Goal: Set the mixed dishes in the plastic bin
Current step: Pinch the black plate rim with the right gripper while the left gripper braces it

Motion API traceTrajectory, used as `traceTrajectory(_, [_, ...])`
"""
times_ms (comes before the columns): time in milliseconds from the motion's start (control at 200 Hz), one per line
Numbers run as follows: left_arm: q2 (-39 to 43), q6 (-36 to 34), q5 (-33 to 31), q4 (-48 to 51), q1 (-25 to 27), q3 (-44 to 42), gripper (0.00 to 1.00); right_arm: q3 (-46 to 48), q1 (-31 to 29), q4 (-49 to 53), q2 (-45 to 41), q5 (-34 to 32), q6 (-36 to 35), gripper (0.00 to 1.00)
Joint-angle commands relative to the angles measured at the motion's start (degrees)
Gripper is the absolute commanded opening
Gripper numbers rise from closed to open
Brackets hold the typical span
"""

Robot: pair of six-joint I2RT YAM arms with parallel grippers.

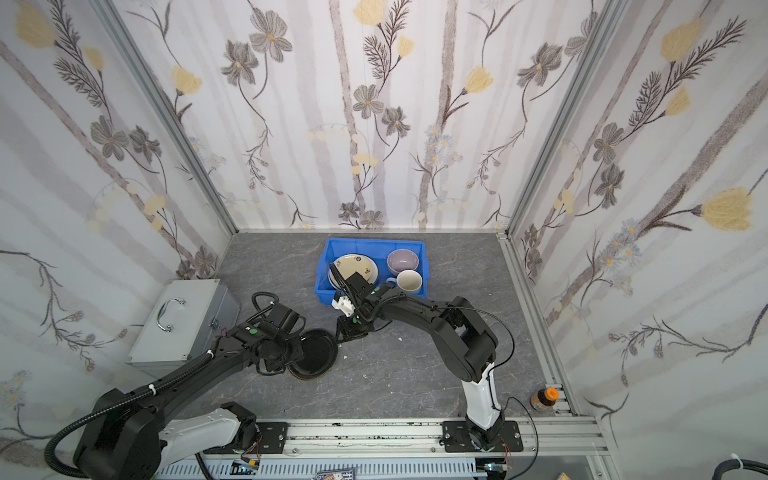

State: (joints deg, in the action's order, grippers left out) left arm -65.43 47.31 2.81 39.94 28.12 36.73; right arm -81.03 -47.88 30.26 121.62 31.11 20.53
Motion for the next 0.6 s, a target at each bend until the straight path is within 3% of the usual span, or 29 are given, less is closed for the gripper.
traceTrajectory(0, [0.6,-0.4,-1.2,2.0,0.0,-0.4,0.52,-1.1,0.0,-1.2,0.8,0.3,0.1,0.34])
traceTrajectory(594, [-3.4,-1.0,0.4,-3.1,-0.5,-1.6,0.52,-2.7,0.0,0.7,1.2,-0.2,-0.4,0.34])
